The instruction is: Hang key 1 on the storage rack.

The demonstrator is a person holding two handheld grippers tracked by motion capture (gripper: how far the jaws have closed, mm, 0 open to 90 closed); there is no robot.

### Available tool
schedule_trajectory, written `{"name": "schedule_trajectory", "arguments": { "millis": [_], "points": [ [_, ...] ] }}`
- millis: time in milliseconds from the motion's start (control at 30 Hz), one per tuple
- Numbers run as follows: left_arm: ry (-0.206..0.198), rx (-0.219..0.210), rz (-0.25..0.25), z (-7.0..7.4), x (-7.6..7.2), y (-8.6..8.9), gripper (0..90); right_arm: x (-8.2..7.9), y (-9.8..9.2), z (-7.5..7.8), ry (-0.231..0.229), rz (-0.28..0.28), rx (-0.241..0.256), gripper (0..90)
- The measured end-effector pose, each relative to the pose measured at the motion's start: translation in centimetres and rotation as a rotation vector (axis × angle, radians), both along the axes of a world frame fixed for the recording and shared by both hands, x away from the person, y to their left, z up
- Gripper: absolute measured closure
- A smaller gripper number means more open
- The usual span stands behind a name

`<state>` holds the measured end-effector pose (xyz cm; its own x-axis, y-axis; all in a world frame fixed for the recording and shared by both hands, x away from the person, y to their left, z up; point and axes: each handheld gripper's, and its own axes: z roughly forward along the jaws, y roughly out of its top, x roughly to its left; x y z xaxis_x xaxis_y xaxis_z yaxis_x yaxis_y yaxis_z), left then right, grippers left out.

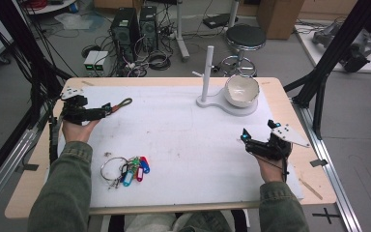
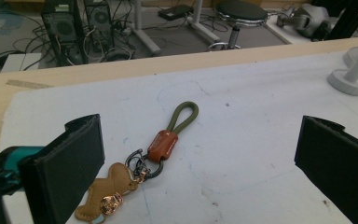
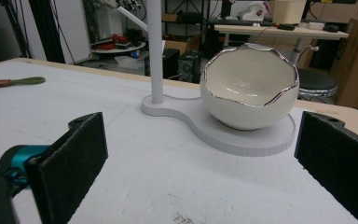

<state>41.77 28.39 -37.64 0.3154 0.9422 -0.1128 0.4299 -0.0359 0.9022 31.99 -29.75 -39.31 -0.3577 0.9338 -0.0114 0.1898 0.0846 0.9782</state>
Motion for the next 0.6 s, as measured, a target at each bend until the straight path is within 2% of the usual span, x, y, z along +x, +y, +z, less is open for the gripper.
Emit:
{"name": "schedule_trajectory", "arguments": {
  "millis": [167,233,433,533,600],
  "points": [
    [0.03,-0.008,-0.027,0.1,1.0,-0.5,1.9,0.1,0.0,0.0,-0.004,0.003,-0.009,1.4],
    [0.026,0.009,-0.04,0.5,1.3,-0.8,1.9,0.1,0.0,-0.1,-0.003,0.001,-0.011,1.4],
    [0.04,0.035,-0.042,1.2,2.2,-1.0,1.9,0.0,-0.1,-0.1,0.001,0.0,-0.01,1.4],
    [0.048,0.038,-0.046,1.3,2.4,-1.0,1.9,0.0,-0.2,-0.1,-0.002,-0.003,-0.01,1.4],
    [0.063,0.025,-0.04,1.1,2.7,-0.8,1.9,-0.2,-0.3,0.0,-0.004,-0.014,-0.01,1.4]
  ]
}}
